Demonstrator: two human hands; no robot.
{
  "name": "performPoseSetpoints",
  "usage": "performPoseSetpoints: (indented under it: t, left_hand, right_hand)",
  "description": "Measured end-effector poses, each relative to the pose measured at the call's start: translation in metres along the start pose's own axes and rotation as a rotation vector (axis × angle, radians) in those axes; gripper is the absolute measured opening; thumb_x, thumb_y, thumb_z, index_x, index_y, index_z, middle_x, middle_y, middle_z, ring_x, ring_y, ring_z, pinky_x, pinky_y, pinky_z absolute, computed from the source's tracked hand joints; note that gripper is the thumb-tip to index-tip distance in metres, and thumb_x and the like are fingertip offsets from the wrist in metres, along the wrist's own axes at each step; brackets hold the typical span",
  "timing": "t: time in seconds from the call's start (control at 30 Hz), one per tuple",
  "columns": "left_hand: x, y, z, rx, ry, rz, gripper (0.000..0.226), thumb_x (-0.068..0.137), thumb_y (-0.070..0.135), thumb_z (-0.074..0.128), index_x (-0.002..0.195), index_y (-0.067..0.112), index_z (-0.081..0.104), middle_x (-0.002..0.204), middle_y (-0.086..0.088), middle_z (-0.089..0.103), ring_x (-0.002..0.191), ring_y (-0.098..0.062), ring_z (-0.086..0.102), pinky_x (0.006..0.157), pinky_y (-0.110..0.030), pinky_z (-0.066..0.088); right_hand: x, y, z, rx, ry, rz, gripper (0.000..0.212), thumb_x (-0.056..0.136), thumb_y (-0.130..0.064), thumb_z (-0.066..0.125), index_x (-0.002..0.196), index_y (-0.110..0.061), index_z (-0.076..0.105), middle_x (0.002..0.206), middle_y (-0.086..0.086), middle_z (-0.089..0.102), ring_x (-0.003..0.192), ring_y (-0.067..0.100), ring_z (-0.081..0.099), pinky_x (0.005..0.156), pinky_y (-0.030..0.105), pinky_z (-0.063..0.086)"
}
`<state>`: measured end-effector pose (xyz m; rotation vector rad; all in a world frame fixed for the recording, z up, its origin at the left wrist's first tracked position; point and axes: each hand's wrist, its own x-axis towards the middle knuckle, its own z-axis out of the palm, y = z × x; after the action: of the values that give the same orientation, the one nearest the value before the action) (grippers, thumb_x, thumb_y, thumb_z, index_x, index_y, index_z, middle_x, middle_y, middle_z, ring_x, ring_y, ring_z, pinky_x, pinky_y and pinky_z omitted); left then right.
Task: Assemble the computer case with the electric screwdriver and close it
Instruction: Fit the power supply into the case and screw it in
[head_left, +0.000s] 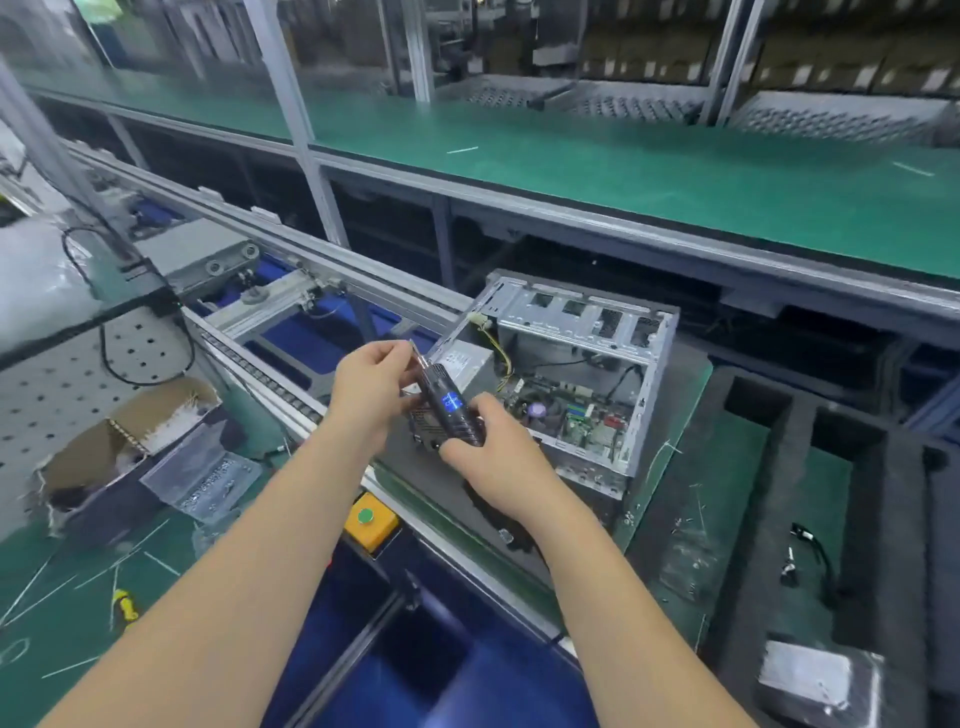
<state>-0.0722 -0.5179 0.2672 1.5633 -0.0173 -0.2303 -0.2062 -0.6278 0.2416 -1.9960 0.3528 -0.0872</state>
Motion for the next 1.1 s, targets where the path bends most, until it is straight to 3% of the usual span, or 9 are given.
performPoseSetpoints:
  t: [0.07, 0.2, 0.33, 0.47, 0.57, 0.7, 0.83, 0.93, 1.1]
  left_hand:
    - [0.016, -0.003, -0.044, 0.027, -0.033, -0.005, 0.017, 0.098, 0.016, 0.06, 0.103, 0.004, 0.071, 0.094, -0.012, 0.072, 0.081, -0.017, 0.073, 0.066, -0.036, 0.063]
    - [0.042, -0.005, -0.115, 0.058, -0.065, -0.009, 0.022, 0.1, 0.017, 0.058, 0.103, -0.002, 0.068, 0.083, -0.01, 0.065, 0.066, -0.013, 0.066, 0.059, -0.031, 0.058]
    - [0.063, -0.004, -0.169, 0.144, -0.157, -0.026, 0.018, 0.101, 0.017, 0.057, 0.095, 0.003, 0.067, 0.086, -0.01, 0.063, 0.075, -0.018, 0.064, 0.063, -0.034, 0.06]
    - [0.08, 0.008, -0.206, 0.268, -0.325, -0.103, 0.027, 0.103, 0.02, 0.059, 0.109, -0.006, 0.065, 0.098, -0.017, 0.066, 0.078, -0.015, 0.072, 0.065, -0.031, 0.061]
    - [0.087, 0.011, -0.209, 0.282, -0.349, -0.175, 0.032, 0.101, 0.02, 0.063, 0.113, -0.009, 0.064, 0.097, -0.017, 0.065, 0.081, -0.019, 0.072, 0.067, -0.035, 0.063]
    - [0.093, 0.004, -0.19, 0.237, -0.336, -0.206, 0.021, 0.099, 0.019, 0.066, 0.104, -0.001, 0.066, 0.086, -0.011, 0.066, 0.069, -0.014, 0.073, 0.064, -0.034, 0.062]
    - [0.097, -0.007, -0.164, 0.141, -0.27, -0.245, 0.017, 0.095, 0.022, 0.071, 0.098, 0.006, 0.069, 0.08, -0.006, 0.071, 0.071, -0.016, 0.073, 0.07, -0.037, 0.063]
    - [0.096, -0.015, -0.137, 0.068, -0.177, -0.255, 0.017, 0.094, 0.026, 0.073, 0.098, 0.01, 0.071, 0.084, -0.003, 0.076, 0.073, -0.015, 0.072, 0.07, -0.036, 0.062]
    - [0.102, -0.024, -0.1, 0.022, -0.08, -0.284, 0.024, 0.085, 0.029, 0.079, 0.1, 0.012, 0.074, 0.084, -0.001, 0.078, 0.062, -0.011, 0.069, 0.054, -0.027, 0.054]
  right_hand:
    - [0.005, -0.016, 0.034, -0.015, -0.026, 0.005, 0.023, 0.082, -0.041, 0.061, 0.1, -0.034, 0.049, 0.089, -0.003, 0.065, 0.078, 0.024, 0.064, 0.066, 0.039, 0.05]
    - [0.017, -0.038, 0.095, -0.061, -0.065, 0.015, 0.022, 0.086, -0.04, 0.062, 0.101, -0.034, 0.048, 0.089, -0.004, 0.065, 0.076, 0.021, 0.064, 0.064, 0.038, 0.048]
    - [0.025, -0.053, 0.144, -0.071, -0.075, 0.017, 0.02, 0.086, -0.039, 0.059, 0.095, -0.031, 0.043, 0.084, -0.003, 0.061, 0.07, 0.019, 0.057, 0.062, 0.037, 0.044]
    - [0.027, -0.059, 0.17, -0.099, -0.064, 0.03, 0.02, 0.085, -0.039, 0.058, 0.097, -0.033, 0.042, 0.082, -0.004, 0.063, 0.067, 0.018, 0.058, 0.058, 0.035, 0.042]
    - [0.028, -0.06, 0.18, -0.127, -0.036, 0.042, 0.02, 0.085, -0.041, 0.057, 0.094, -0.034, 0.04, 0.08, -0.006, 0.062, 0.066, 0.014, 0.057, 0.055, 0.034, 0.038]
    - [0.031, -0.053, 0.176, -0.138, 0.0, 0.071, 0.021, 0.087, -0.039, 0.057, 0.096, -0.032, 0.039, 0.08, -0.003, 0.061, 0.065, 0.017, 0.057, 0.053, 0.034, 0.034]
    - [0.036, -0.044, 0.162, -0.096, -0.01, 0.086, 0.021, 0.09, -0.038, 0.057, 0.103, -0.032, 0.041, 0.085, -0.003, 0.064, 0.069, 0.018, 0.061, 0.055, 0.035, 0.041]
    - [0.042, -0.04, 0.153, 0.016, -0.046, 0.11, 0.038, 0.08, -0.04, 0.069, 0.108, -0.034, 0.044, 0.094, 0.0, 0.065, 0.076, 0.019, 0.064, 0.065, 0.037, 0.05]
    - [0.048, -0.023, 0.146, 0.244, -0.156, 0.091, 0.093, 0.059, -0.035, 0.084, 0.135, -0.052, 0.035, 0.11, -0.011, 0.062, 0.081, 0.007, 0.066, 0.071, 0.029, 0.057]
